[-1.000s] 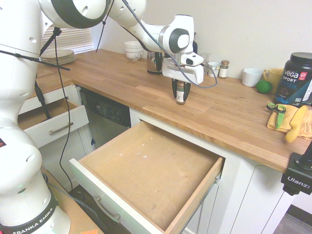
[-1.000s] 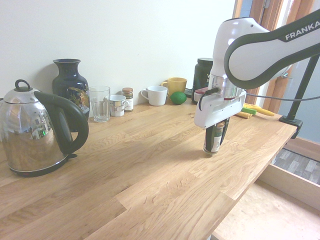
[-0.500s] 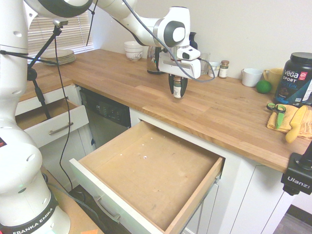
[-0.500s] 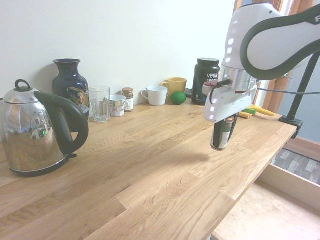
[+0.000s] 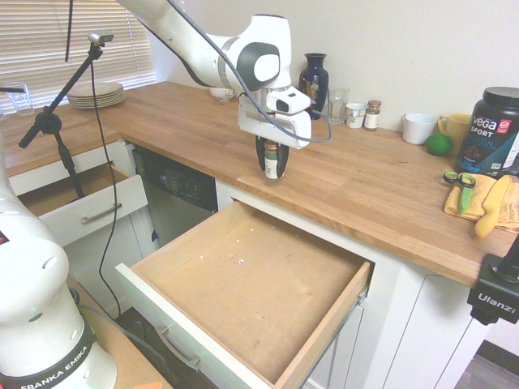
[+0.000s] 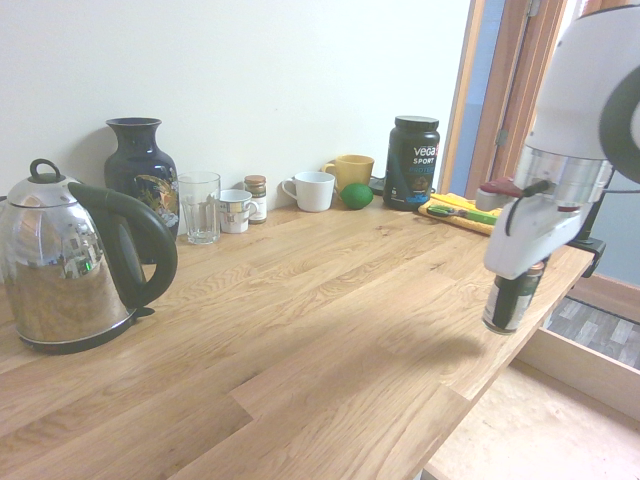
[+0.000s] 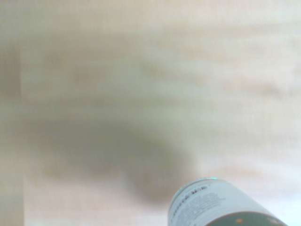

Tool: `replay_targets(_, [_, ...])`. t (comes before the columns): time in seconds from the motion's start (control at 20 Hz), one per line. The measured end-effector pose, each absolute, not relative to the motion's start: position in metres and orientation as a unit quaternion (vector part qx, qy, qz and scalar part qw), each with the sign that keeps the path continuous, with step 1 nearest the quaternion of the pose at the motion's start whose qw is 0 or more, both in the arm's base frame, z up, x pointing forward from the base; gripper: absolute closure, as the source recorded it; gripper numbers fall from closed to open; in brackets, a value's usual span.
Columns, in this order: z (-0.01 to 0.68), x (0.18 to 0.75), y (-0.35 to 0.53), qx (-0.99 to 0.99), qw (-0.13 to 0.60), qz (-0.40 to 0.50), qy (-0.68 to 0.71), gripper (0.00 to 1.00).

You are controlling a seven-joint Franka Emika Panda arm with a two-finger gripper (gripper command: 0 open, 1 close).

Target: Put seasoning jar in the drawer

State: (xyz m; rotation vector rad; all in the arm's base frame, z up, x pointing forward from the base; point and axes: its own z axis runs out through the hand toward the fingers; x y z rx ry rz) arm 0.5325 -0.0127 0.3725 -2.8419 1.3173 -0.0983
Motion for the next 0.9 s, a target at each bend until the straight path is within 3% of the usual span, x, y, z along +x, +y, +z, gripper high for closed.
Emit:
replay_targets(0.5, [0.350,0.448,-0.012,-0.902,0.005,-0.027,0.430,1.00])
replay_targets(0.9, [0.295,0.400,-0.025,-0.897,0.002,-0.032,0.440,1.00])
